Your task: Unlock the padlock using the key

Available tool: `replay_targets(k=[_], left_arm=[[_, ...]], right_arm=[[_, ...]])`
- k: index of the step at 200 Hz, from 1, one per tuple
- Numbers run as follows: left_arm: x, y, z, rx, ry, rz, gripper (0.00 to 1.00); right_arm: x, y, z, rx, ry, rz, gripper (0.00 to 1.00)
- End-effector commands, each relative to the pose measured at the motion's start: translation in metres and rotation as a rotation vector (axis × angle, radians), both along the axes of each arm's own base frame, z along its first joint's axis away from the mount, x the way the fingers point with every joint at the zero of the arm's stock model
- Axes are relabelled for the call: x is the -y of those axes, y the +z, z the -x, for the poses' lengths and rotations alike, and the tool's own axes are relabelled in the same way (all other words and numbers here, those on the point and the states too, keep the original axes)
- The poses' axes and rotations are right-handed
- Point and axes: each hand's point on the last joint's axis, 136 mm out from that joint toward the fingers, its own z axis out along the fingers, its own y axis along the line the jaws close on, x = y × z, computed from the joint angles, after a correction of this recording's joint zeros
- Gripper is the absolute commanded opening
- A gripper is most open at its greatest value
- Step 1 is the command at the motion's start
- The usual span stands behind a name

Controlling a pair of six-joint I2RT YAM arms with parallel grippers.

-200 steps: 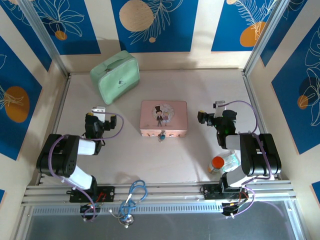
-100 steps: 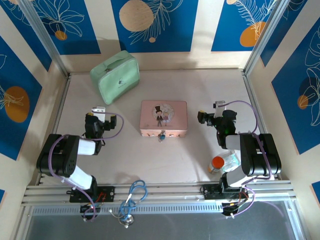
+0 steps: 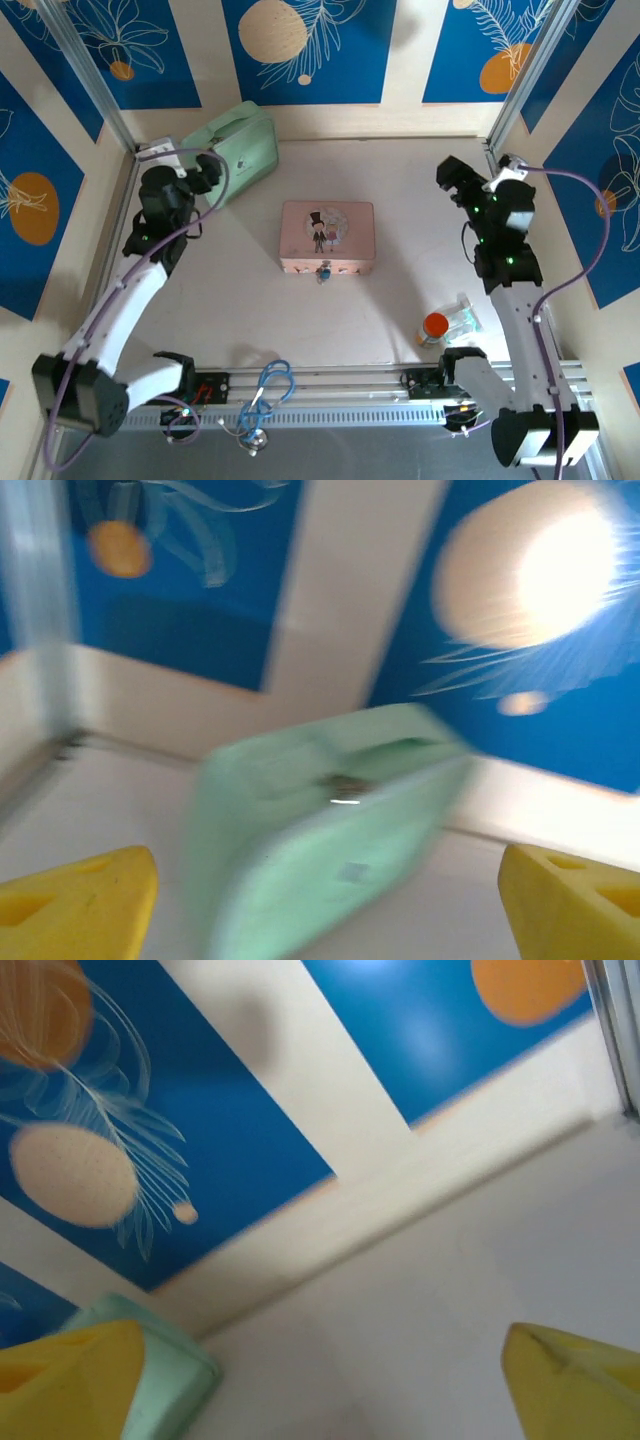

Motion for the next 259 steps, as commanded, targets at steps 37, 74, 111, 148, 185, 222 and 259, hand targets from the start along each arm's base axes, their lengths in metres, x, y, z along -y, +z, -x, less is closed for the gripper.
replay_targets(k=[37,74,111,148,185,222,259], left_arm=[[0.147,-0.131,0.105,-0.486,-0.485,0.131,0.83],[0.172,-0.155,0.127,-0.554,-0.590,0.293,0.71],[0.180,-0.166,0.125,-0.587,-0.601,0.325,0.64],[0.177,-0.181,0.126,-0.613,-0.561,0.370,0.61],[0.179,-0.194,0.133,-0.635,-0.575,0.407,0.57],[0.174,-0.200,0.137,-0.620,-0.559,0.440,0.52],[0.173,-0.205,0.139,-0.618,-0.556,0.454,0.47]], right_arm=[[-0.151,-0.142,0.085,-0.601,0.311,0.343,0.90],[-0.213,-0.183,0.123,-0.652,0.450,0.315,0.85],[-0.234,-0.212,0.124,-0.719,0.446,0.335,0.76],[-0.243,-0.233,0.113,-0.733,0.407,0.322,0.70],[-0.249,-0.250,0.102,-0.756,0.373,0.374,0.70],[-0.248,-0.261,0.092,-0.785,0.343,0.365,0.67],[-0.247,-0.269,0.085,-0.798,0.342,0.358,0.64]])
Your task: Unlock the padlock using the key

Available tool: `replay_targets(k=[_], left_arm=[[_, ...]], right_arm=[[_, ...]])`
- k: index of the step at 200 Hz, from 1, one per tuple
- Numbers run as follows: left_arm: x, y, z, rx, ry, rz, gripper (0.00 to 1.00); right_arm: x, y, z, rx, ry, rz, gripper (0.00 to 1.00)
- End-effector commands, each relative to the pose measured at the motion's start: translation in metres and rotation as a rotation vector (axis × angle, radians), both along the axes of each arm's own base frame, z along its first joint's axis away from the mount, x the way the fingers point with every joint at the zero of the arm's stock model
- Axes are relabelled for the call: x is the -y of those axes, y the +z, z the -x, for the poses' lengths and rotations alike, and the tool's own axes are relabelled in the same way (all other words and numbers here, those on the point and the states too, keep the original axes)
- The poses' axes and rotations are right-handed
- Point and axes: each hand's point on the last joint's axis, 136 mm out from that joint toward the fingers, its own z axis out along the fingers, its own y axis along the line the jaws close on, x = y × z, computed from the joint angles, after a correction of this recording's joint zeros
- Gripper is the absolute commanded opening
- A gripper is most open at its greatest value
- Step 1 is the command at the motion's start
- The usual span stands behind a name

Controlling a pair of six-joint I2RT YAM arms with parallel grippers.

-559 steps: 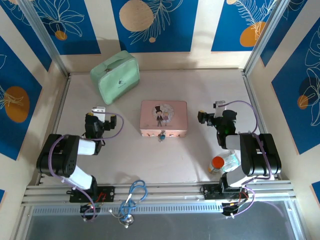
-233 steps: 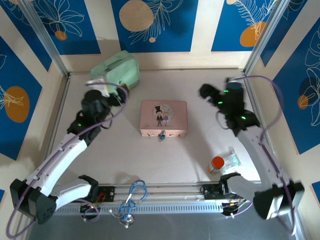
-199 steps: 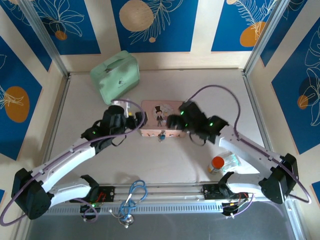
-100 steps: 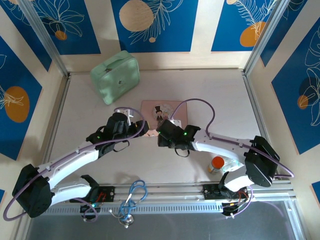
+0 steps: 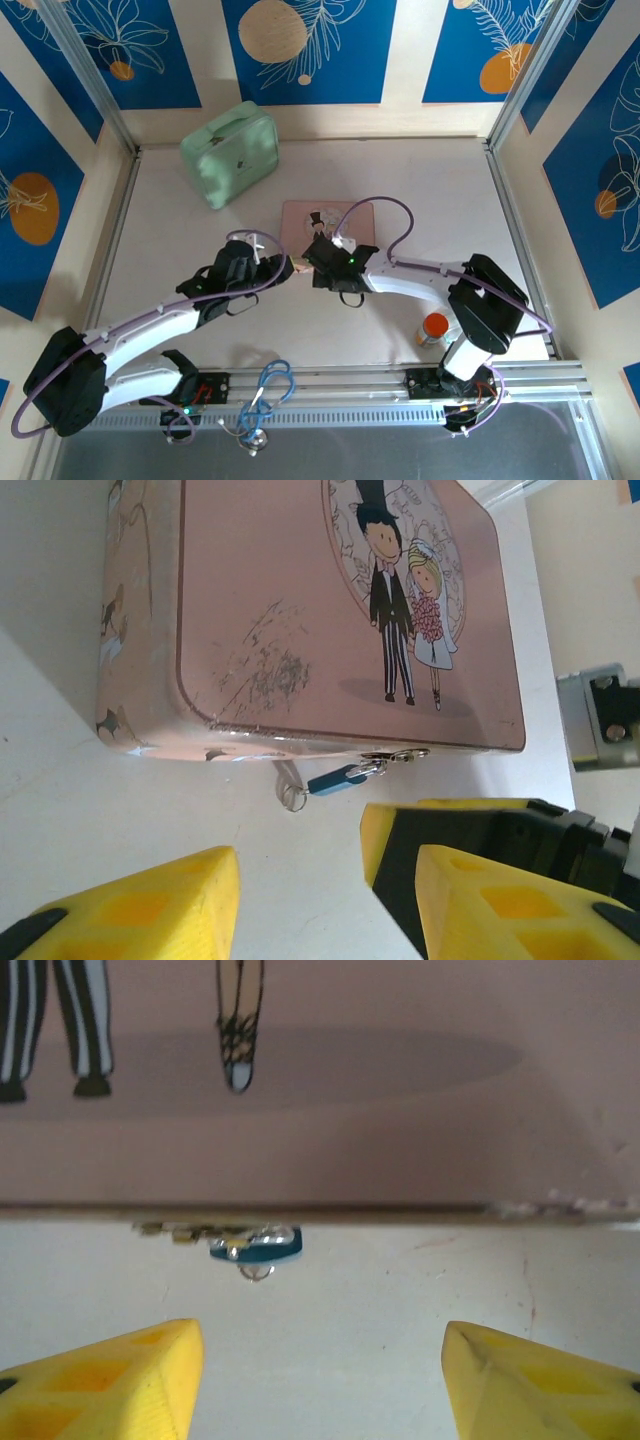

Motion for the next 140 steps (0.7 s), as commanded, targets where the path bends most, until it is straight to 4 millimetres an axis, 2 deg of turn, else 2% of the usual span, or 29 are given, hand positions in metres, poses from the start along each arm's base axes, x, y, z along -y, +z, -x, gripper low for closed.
replay_targets(k=[1,87,140], left_arm=[[0.006,0.011,0.001,0.029,-0.003,0.058,0.47],[0.009,0.005,0.002,0.030,-0.003,0.069,0.43],[0.009,0.001,0.005,0.028,-0.001,0.066,0.42]], right_arm=[[-0.005,0.002,-0.009,0.010,-0.023,-0.022,0.64],[-0.019,-0.009,-0.023,0.034,0.016,-0.020,0.62],[-0.022,-0.014,-0.026,0.025,0.021,-0.012,0.55]])
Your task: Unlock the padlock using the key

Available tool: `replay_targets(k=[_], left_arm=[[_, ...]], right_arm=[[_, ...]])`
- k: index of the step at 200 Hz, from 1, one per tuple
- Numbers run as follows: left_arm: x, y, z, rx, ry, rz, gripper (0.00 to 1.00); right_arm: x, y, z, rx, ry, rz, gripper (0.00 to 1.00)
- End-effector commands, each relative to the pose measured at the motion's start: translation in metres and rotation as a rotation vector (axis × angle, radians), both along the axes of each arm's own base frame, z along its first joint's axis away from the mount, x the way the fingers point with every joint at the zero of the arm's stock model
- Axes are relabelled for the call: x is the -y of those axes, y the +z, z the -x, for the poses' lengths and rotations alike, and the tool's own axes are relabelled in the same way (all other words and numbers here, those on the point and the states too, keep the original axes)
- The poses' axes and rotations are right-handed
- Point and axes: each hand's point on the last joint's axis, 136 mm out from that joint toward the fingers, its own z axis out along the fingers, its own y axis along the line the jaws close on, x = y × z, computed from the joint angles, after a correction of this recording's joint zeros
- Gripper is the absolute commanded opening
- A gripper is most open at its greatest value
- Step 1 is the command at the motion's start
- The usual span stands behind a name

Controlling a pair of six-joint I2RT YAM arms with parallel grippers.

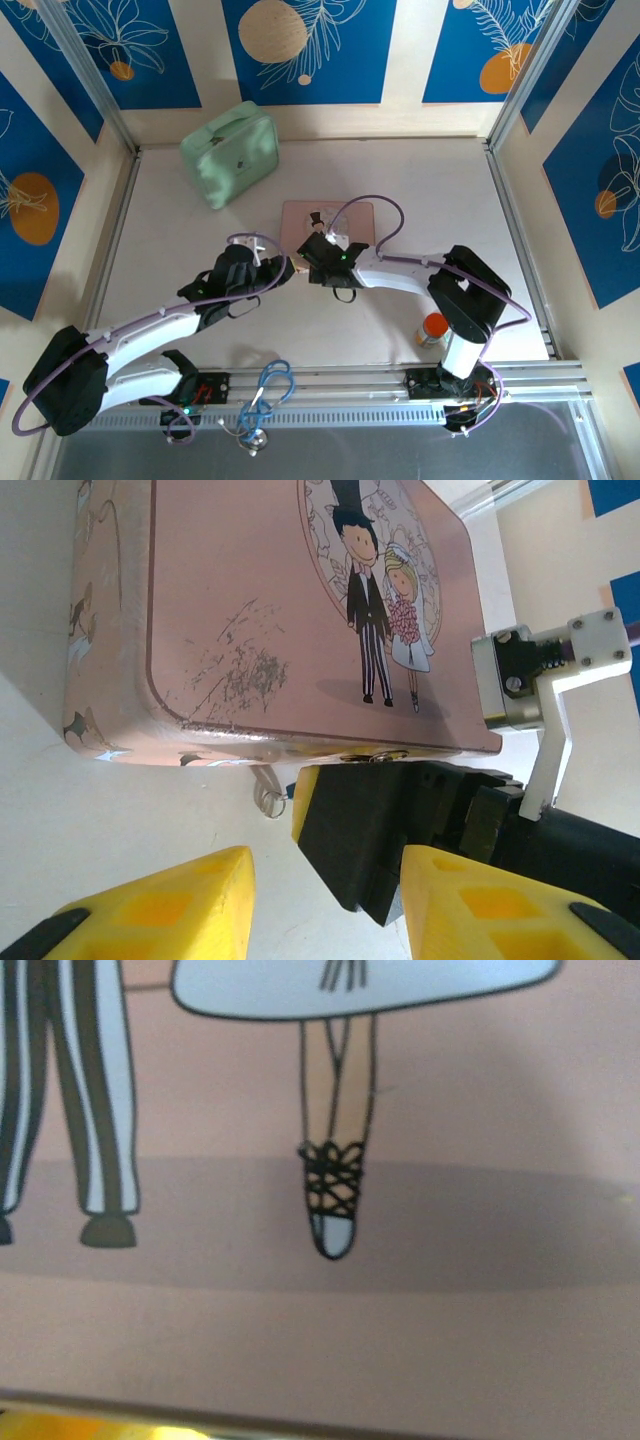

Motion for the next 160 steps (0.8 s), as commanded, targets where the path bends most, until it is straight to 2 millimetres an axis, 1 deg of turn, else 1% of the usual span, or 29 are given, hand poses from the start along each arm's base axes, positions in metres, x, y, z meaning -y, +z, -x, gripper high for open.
replay_targets(k=[1,74,133,160], left_arm=[[0.003,0.000,0.003,0.004,0.001,0.018,0.42],[0.007,-0.005,0.007,0.000,-0.013,0.018,0.41],[0.010,-0.008,0.009,-0.002,-0.023,0.014,0.39],[0.010,-0.011,0.009,-0.007,-0.025,0.009,0.39]], right_arm=[[-0.005,0.004,-0.007,0.007,-0.001,-0.012,0.54],[-0.007,0.000,-0.008,-0.009,0.001,0.003,0.47],[-0.009,-0.003,-0.009,-0.016,0.007,0.018,0.45],[-0.009,-0.004,-0.009,-0.021,0.006,0.027,0.41]])
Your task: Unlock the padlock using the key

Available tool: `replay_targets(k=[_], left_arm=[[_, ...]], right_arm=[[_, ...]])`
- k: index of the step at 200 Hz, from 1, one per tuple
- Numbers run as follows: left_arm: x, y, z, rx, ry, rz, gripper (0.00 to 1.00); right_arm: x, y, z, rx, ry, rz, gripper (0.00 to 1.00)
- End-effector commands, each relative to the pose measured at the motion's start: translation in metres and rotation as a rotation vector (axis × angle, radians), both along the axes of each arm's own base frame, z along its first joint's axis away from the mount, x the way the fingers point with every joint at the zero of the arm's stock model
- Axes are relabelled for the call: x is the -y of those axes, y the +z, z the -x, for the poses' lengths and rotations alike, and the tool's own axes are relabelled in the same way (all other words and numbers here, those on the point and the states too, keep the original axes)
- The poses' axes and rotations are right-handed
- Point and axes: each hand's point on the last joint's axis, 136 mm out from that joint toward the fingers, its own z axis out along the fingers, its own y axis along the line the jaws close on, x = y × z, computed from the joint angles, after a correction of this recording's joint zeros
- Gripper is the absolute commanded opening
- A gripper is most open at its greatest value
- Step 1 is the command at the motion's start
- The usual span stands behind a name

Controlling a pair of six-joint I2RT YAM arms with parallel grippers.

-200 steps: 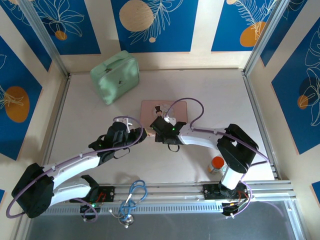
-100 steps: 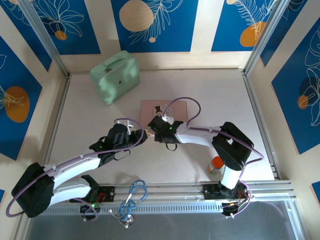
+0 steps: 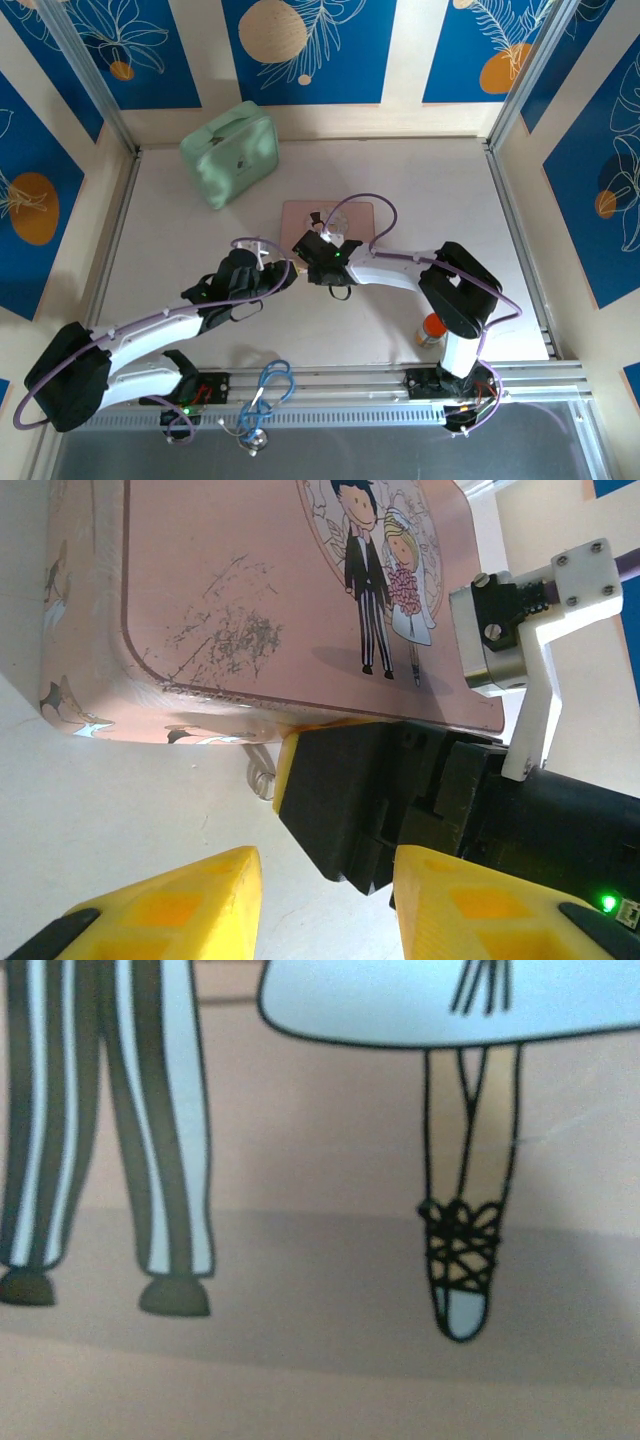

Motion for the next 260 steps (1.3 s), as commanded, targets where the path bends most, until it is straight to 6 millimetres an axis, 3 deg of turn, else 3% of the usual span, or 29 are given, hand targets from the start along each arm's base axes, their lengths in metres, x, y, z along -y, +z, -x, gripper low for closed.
replay_targets(k=[1,20,93,163,260], left_arm=[[0.002,-0.005,0.002,0.001,-0.004,-0.002,0.39],[0.002,-0.006,0.003,-0.001,-0.005,-0.003,0.39],[-0.002,-0.013,0.004,-0.008,0.008,-0.015,0.39],[0.006,-0.018,0.011,0.011,-0.024,0.020,0.55],[0.042,-0.024,0.022,0.034,-0.105,0.055,0.43]], right_arm=[[-0.002,0.000,-0.004,-0.006,-0.005,0.010,0.41],[-0.002,-0.001,-0.004,-0.012,-0.007,0.015,0.34],[0.001,0.004,0.002,-0.054,-0.015,0.029,0.26],[0.003,0.012,0.020,-0.225,-0.011,0.020,0.24],[-0.004,0.003,0.038,-0.479,0.032,-0.056,0.24]])
